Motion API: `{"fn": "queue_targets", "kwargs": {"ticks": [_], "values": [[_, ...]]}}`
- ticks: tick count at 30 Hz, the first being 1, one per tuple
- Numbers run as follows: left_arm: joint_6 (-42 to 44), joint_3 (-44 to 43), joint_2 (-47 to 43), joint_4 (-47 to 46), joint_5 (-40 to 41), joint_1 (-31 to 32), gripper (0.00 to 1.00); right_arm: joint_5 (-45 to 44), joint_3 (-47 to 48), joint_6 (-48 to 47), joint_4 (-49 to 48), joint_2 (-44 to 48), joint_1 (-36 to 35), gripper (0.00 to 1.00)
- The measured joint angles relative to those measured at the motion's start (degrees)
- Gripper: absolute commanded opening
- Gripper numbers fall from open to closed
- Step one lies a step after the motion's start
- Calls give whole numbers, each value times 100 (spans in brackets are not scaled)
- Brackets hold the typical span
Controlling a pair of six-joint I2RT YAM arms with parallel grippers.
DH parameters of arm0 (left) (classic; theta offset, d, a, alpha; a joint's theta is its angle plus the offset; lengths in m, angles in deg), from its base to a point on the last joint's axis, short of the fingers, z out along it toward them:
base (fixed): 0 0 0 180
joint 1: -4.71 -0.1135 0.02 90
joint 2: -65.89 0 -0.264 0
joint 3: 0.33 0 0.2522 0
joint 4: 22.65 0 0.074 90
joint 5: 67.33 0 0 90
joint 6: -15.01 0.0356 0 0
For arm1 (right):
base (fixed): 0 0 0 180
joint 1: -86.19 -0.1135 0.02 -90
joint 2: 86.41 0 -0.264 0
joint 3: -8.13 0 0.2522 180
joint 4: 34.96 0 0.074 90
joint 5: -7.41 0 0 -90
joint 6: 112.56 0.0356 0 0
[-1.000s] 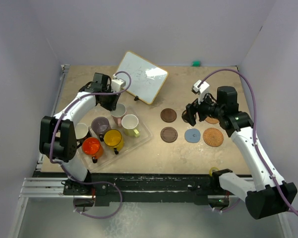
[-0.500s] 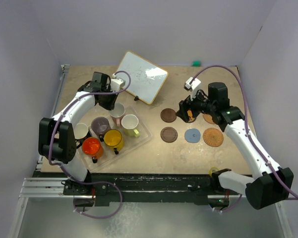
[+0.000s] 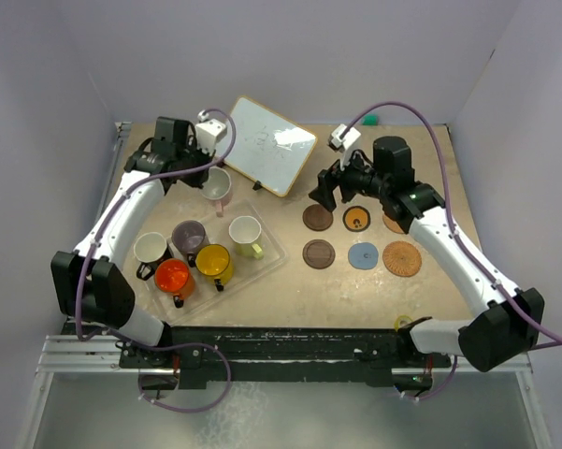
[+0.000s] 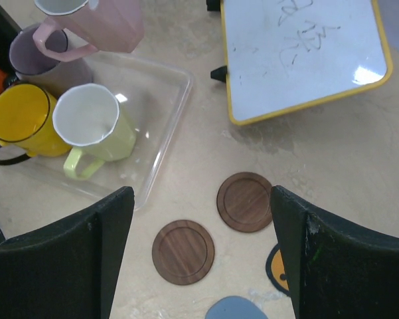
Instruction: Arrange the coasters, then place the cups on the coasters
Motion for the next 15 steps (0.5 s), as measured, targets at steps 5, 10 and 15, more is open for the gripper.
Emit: {"fn": "queue_targets", "kwargs": {"ticks": [5,10,15], "values": [[-208,-511,-96,-2,0,33,3,-17,129,240,-271,-59,-20,85],[-509,-935,-96,-33,48,289,3,-87,273,407,-317,-90,-20,84],[-824,-1182,-79,-199,166,800,3,-271,459,566,-258,-44,-20,84]]}}
